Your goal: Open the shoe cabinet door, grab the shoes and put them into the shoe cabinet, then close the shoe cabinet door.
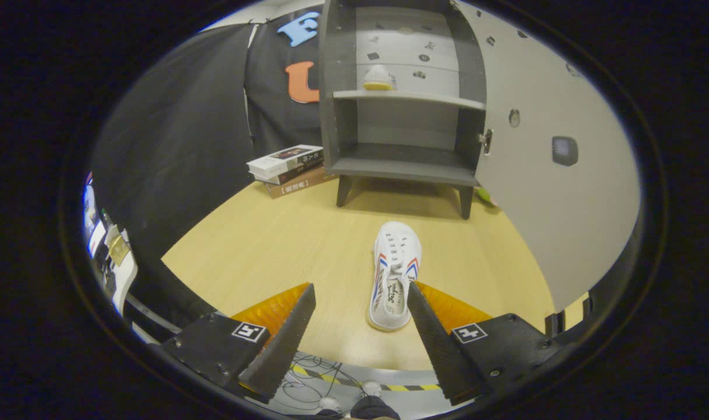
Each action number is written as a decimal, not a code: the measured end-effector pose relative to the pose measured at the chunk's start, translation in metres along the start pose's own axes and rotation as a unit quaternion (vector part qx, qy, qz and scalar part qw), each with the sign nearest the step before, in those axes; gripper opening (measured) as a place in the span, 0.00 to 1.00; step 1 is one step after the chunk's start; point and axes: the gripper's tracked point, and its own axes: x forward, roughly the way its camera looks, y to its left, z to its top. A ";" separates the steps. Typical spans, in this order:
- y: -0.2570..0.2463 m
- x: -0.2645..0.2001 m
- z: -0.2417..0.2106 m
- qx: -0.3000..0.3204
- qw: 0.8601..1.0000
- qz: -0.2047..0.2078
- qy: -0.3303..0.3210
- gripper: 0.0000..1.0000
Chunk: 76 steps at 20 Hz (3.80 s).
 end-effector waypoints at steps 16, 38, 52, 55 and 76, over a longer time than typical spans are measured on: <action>-0.003 0.065 -0.019 0.057 0.995 0.028 0.082 0.51; -0.041 -0.066 0.255 0.011 0.994 -0.009 -0.106 0.04; -0.068 -0.007 0.457 -0.017 0.983 -0.038 -0.177 0.04; -0.085 0.033 0.473 -0.034 0.984 -0.060 -0.161 0.04; -0.095 0.069 0.482 -0.040 0.983 -0.083 -0.158 0.73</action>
